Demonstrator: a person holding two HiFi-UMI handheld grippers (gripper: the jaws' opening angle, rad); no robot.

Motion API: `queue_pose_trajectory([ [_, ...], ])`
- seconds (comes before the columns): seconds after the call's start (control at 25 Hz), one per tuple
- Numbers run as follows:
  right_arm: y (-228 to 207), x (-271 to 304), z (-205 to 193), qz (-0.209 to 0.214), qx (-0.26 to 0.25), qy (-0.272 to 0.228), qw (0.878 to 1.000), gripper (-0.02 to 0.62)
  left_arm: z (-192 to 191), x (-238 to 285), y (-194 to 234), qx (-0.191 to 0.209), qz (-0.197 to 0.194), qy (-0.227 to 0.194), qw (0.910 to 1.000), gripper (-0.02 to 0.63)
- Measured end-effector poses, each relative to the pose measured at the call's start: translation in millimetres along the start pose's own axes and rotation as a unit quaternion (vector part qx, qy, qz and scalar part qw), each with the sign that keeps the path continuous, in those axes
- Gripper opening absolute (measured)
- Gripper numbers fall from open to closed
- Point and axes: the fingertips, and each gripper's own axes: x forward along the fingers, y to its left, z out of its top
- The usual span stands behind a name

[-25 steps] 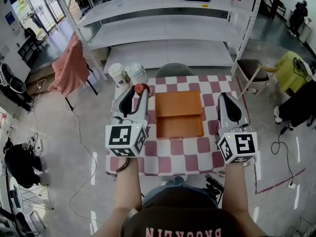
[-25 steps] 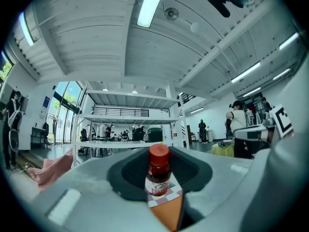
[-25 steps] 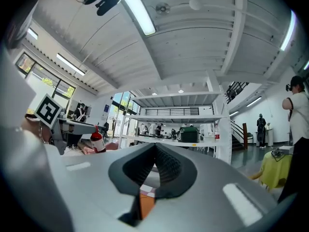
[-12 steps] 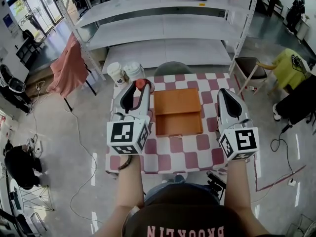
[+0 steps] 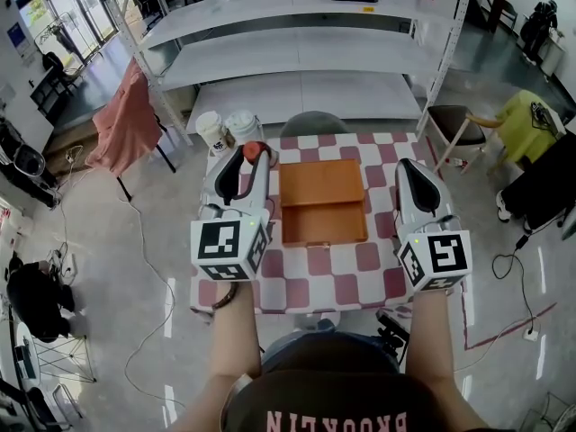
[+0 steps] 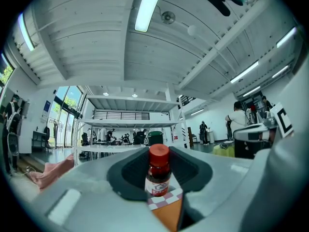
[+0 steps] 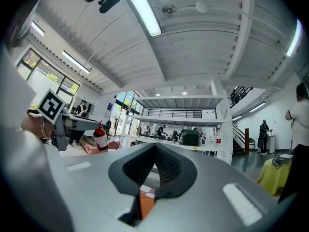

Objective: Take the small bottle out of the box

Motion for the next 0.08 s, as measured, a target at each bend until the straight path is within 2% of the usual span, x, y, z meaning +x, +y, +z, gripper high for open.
queue_pose_trajectory([
  [0.08,0.7,-1.0,0.6,0.0,0.0,0.0,1.0,0.0,0.2,-1.9,-0.5,0.0,0.001,0.0,1.0,0.137],
])
